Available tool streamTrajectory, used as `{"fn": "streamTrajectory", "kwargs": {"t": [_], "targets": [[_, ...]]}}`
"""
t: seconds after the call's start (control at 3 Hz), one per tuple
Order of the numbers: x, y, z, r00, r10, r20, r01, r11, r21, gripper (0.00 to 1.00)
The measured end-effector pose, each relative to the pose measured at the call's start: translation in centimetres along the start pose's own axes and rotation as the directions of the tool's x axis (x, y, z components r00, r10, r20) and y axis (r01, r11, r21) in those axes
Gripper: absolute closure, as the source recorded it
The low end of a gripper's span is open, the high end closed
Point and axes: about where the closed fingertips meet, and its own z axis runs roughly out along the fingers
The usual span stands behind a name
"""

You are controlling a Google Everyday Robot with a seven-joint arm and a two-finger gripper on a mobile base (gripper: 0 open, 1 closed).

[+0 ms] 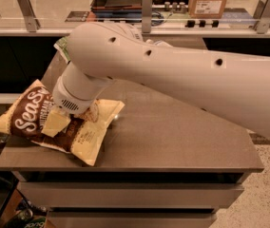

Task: Pick brown chip bag

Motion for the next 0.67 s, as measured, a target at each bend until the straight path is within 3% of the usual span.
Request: {"fn": "streamTrajectory", "kwargs": {"t": [0.33, 0.67], "targets": [[-0.30, -0.04, -0.38, 1.000, 0.000, 0.000, 0.000, 1.0000, 0.000, 1.00], [-0.39, -0.03, -0.48, 1.000, -0.005, 0.004, 0.005, 1.0000, 0.000, 1.00]]}}
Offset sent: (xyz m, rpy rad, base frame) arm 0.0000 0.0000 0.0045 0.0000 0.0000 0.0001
